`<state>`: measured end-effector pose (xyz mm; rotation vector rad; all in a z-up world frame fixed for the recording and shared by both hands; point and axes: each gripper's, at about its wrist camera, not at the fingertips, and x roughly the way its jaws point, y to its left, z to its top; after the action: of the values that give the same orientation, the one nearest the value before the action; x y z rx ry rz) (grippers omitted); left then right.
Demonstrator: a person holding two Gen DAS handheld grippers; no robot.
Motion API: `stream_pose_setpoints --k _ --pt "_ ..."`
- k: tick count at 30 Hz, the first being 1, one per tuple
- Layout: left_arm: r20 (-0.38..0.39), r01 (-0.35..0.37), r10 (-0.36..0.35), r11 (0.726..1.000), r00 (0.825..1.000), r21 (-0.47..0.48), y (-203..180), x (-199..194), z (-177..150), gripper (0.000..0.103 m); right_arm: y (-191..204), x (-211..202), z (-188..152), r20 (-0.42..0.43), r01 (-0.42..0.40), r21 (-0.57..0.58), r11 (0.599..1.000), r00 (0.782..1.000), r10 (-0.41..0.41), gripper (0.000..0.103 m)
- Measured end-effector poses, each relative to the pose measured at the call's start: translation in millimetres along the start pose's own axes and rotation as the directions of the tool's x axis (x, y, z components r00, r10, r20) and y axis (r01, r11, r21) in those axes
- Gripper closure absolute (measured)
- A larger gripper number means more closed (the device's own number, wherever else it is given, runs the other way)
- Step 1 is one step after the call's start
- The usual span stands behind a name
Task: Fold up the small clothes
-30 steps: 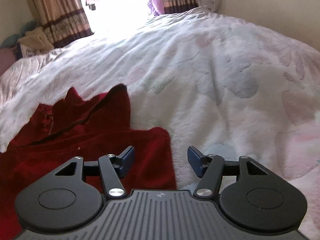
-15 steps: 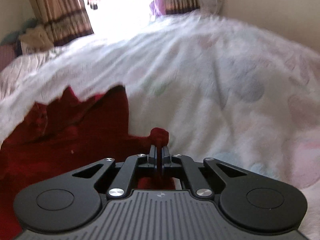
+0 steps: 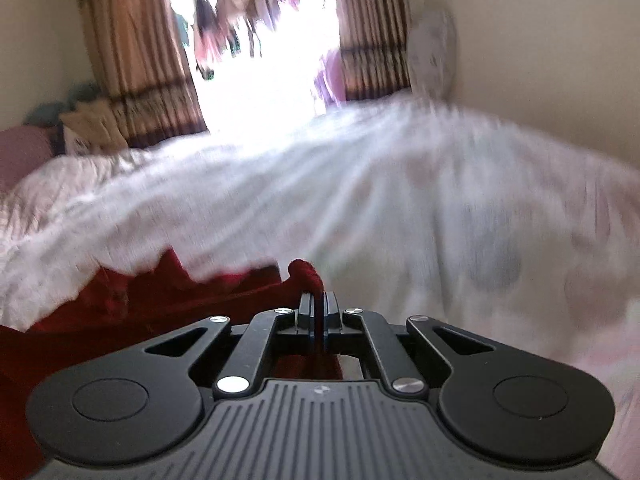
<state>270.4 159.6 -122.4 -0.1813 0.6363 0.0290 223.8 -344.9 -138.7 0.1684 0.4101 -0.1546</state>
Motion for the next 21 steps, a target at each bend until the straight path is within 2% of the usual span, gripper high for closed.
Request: stream_pose_setpoints --k 2,3,7,8,9,10,11,12,14,15,17,19,21 --pt "0.046 -0.014 0.014 1.000 0.999 0.002 1.1 -8.7 6.7 0.101 4.9 1.8 4.1 0.046 0.010 -0.016 1.000 0.999 -0.009 0.100" --pt "0.061 -0.016 0.015 1.000 0.998 0.012 0.8 -9.1 9.4 0.101 6.2 6.9 6.2 0.042 0.007 -0.013 1.000 0.999 -0.007 0.100" --pt "0.038 -0.059 0.058 0.998 0.998 0.026 4.9 22.3 7.2 0.099 10.8 47.0 6.5 -0.007 -0.016 0.025 1.000 1.000 0.017 0.099" --pt "0.040 -0.095 0.093 0.995 0.995 0.034 6.8 34.3 2.1 0.096 12.7 56.1 3.3 -0.003 -0.016 0.018 1.000 1.000 0.016 0.096" --pt "0.021 -0.176 0.175 0.983 0.984 0.052 6.5 47.8 -4.3 0.097 16.1 65.7 -1.1 -0.013 -0.006 0.001 1.000 1.000 0.006 0.093" --pt "-0.012 -0.265 0.266 0.962 0.964 0.071 7.0 58.8 -10.9 0.096 18.9 75.4 -4.5 -0.048 0.009 -0.018 1.000 0.999 -0.010 0.089" --pt "-0.028 -0.300 0.303 0.951 0.953 0.072 9.2 63.3 -16.1 0.096 18.3 80.9 -7.6 -0.083 0.024 -0.019 1.000 0.996 -0.025 0.084" --pt "-0.035 -0.288 0.290 0.956 0.956 0.054 13.2 62.6 -20.5 0.093 15.3 81.6 -10.8 -0.095 0.027 -0.003 1.000 0.995 -0.028 0.081" --pt "-0.043 -0.233 0.234 0.972 0.971 0.024 19.3 55.3 -21.1 0.084 5.7 73.6 -11.8 -0.065 0.028 0.043 0.999 0.998 -0.026 0.070" --pt "-0.036 -0.228 0.229 0.973 0.973 0.021 19.6 49.4 -18.5 0.078 1.2 68.5 -9.8 -0.059 0.035 0.058 0.998 0.998 -0.031 0.069" --pt "0.005 -0.221 0.221 0.975 0.975 0.005 14.7 33.6 -12.8 0.073 -5.4 53.3 -5.1 -0.031 0.052 0.088 0.995 0.998 -0.049 0.069" --pt "0.026 -0.148 0.148 0.989 0.989 -0.016 6.2 14.8 -9.3 0.069 -5.8 37.7 -3.6 -0.008 0.047 0.115 0.992 0.999 -0.047 0.069" --pt "0.034 -0.067 0.068 0.997 0.997 -0.025 -11.5 -4.5 -14.0 0.064 2.3 25.6 -3.5 -0.002 0.011 0.128 0.992 1.000 -0.011 0.069"
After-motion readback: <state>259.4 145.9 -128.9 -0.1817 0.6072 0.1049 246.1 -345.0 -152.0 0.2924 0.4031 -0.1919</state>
